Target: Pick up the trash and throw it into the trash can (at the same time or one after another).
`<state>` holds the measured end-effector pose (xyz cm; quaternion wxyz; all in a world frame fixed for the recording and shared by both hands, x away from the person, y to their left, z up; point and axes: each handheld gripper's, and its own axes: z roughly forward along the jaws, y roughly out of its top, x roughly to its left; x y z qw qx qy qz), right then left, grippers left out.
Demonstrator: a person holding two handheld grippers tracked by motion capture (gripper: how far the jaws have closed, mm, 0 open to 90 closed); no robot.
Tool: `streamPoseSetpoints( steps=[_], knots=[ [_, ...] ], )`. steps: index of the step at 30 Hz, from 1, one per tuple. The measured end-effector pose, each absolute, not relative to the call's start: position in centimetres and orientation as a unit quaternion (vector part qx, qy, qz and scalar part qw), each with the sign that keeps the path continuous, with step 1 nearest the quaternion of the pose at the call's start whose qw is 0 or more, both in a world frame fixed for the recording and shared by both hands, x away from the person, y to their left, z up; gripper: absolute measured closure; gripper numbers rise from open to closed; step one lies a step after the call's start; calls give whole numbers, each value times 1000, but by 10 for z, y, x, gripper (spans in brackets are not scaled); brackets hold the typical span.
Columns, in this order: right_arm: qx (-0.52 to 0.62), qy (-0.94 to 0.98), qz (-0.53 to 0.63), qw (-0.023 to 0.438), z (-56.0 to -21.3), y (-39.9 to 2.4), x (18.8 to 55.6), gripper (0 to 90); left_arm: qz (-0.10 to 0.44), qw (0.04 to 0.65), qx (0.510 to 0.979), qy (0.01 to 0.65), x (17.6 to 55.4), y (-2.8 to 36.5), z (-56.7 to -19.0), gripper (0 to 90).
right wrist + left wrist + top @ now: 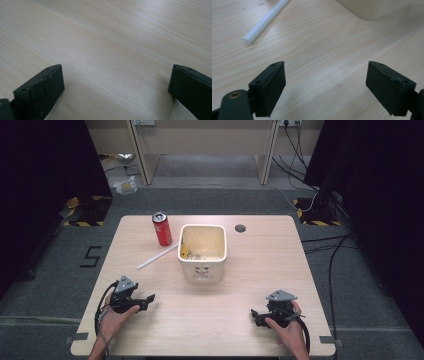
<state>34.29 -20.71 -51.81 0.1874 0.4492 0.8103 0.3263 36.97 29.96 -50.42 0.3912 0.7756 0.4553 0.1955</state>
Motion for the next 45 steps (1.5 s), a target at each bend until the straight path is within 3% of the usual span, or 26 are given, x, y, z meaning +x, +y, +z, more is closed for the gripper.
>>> streamPoseSetpoints(
  steps=[14,29,45],
  knots=[
    [448,811,326,187,-518,-207,343,3,205,388,768,467,417,319,-507,152],
    [446,812,327,187,-518,-207,344,1,212,369,769,477,451,330,-514,266],
    [446,812,327,187,-518,-207,344,1,193,367,771,484,489,329,-515,459]
  ],
)
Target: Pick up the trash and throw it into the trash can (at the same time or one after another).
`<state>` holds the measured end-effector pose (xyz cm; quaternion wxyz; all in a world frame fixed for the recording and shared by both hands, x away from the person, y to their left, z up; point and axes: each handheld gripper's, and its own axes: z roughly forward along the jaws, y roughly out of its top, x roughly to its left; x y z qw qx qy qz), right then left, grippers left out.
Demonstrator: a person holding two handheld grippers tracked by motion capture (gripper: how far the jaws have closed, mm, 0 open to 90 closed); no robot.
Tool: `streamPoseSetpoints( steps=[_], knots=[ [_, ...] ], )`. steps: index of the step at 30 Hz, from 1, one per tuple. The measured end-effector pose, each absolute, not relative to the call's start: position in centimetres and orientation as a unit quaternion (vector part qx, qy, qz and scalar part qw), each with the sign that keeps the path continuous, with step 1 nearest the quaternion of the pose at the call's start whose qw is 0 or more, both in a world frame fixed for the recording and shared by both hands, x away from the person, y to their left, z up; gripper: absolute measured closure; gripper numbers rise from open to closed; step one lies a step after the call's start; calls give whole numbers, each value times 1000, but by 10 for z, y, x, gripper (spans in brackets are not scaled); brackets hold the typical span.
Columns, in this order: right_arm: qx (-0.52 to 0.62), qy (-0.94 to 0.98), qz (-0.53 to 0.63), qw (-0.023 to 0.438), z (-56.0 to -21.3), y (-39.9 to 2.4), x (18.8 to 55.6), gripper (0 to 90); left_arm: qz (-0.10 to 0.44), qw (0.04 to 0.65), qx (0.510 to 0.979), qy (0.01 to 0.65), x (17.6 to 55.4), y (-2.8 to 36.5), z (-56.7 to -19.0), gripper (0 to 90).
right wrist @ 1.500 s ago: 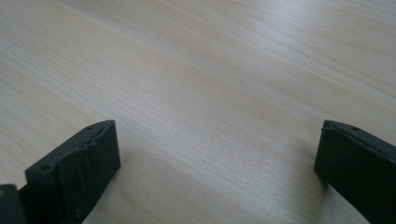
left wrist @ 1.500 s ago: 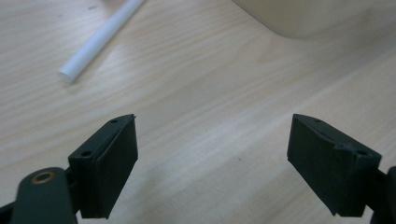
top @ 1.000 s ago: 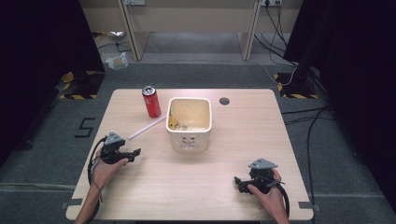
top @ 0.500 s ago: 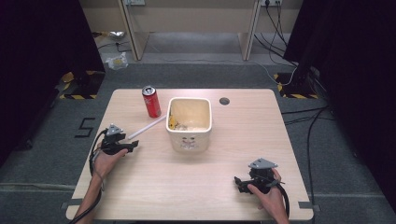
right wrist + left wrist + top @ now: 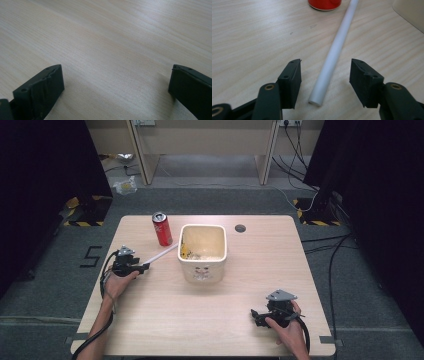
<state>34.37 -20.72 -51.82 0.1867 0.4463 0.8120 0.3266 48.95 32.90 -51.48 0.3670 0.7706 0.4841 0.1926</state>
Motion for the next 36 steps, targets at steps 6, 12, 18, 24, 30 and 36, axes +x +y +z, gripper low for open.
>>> streamPoseSetpoints(
  steps=[6,12,18,24,30,36],
  knots=[
    [446,812,327,186,-518,-207,344,1,181,361,779,479,495,324,-516,579],
    [446,812,327,187,-518,-207,344,1,184,363,782,472,495,321,-516,759],
    [446,812,327,187,-518,-207,344,1,176,370,784,466,491,316,-516,789],
    [446,812,327,187,-518,-207,344,1,166,376,790,455,487,310,-516,792],
    [446,812,327,187,-518,-207,344,1,162,388,793,441,482,305,-507,793],
    [446,812,327,187,-518,-207,344,1,165,395,793,434,478,306,-492,795]
  ],
)
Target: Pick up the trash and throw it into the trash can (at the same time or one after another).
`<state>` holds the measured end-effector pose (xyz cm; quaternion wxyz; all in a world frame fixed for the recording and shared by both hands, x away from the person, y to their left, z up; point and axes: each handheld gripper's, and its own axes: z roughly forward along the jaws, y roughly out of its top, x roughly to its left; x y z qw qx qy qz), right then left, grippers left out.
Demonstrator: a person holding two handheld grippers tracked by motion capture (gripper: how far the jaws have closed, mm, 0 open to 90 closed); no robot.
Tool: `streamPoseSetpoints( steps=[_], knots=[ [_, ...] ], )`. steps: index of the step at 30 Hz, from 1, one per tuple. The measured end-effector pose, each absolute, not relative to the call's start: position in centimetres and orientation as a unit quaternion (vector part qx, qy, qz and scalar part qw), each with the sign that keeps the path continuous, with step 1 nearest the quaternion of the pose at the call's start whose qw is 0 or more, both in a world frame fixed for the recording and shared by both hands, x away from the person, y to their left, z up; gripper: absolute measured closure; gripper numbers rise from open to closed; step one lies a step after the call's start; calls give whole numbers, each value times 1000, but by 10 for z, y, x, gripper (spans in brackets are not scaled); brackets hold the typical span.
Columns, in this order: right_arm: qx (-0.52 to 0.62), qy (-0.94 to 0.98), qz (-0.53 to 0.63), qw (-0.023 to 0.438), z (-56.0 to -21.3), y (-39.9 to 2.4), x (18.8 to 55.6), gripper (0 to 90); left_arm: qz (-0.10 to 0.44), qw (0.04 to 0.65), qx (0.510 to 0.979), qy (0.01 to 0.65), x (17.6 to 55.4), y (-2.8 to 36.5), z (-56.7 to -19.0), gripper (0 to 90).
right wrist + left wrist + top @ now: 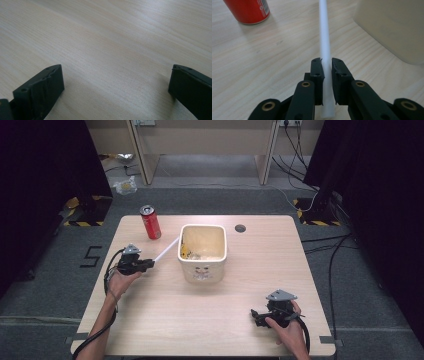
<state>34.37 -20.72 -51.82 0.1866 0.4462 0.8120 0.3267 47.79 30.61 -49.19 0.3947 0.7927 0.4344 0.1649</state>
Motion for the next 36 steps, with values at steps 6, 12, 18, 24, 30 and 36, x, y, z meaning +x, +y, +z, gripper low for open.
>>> streamPoseSetpoints(
  steps=[6,12,18,24,30,36],
  knots=[
    [446,812,327,187,-518,-207,344,1,169,409,791,422,471,308,-471,794],
    [446,812,327,187,-518,-207,344,1,175,413,795,407,463,310,-445,794],
    [446,812,327,187,-518,-207,344,1,182,418,794,402,457,315,-427,794],
    [446,812,326,187,-518,-207,344,1,183,429,791,395,449,320,-408,794],
    [446,812,327,187,-518,-207,344,1,179,441,794,378,440,318,-393,792],
    [446,812,327,187,-518,-207,344,1,171,452,801,353,428,311,-379,792]
  ],
)
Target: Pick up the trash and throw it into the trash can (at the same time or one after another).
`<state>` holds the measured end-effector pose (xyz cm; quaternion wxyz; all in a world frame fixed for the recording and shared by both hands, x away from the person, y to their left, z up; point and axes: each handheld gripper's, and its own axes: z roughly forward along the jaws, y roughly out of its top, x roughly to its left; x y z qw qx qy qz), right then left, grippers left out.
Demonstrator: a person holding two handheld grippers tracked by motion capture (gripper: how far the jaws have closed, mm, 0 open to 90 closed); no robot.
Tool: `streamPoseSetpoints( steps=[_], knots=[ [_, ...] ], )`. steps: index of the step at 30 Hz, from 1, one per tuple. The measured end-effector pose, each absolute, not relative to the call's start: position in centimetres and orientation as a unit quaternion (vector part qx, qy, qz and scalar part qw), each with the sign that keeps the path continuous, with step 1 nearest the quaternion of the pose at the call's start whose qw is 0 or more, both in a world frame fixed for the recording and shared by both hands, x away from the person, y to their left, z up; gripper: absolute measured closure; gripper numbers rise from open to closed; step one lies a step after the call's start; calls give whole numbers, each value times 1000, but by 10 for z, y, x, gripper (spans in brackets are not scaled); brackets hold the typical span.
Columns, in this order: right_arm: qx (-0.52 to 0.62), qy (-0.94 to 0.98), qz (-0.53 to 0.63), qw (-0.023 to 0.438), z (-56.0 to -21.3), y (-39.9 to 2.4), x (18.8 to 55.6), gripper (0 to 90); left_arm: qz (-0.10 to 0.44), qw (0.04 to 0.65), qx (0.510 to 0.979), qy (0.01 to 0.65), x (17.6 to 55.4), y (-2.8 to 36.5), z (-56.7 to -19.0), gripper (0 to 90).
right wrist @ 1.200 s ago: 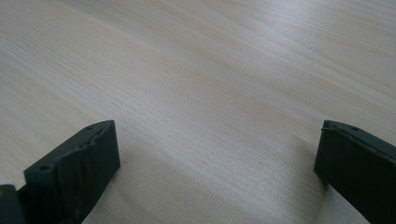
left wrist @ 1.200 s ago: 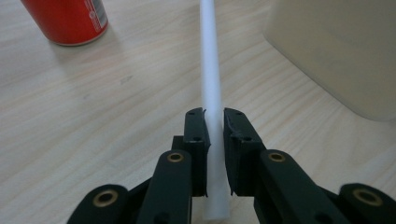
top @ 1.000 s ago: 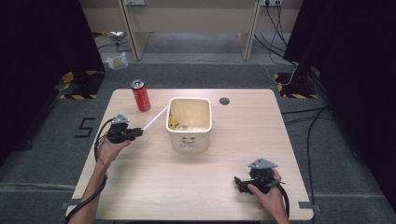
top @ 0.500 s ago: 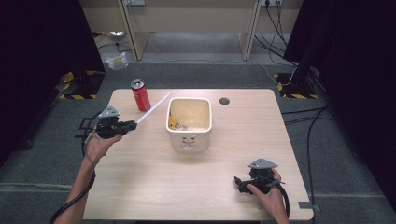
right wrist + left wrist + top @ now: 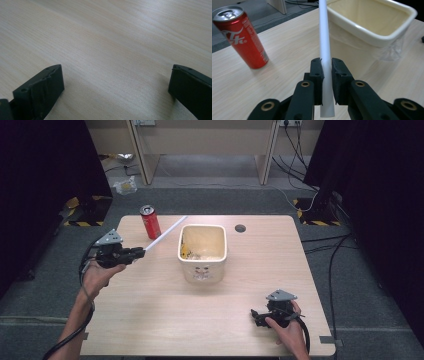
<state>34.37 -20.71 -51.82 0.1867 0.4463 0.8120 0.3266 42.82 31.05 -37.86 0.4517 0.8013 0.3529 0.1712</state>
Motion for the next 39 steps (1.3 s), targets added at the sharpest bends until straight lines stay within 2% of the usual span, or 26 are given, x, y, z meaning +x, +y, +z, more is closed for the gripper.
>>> streamPoseSetpoints(
  steps=[13,39],
  knots=[
    [446,812,327,187,-518,-207,344,1,150,447,831,295,402,284,-365,791],
    [446,812,327,187,-518,-207,344,1,136,424,853,273,401,264,-358,788]
  ],
)
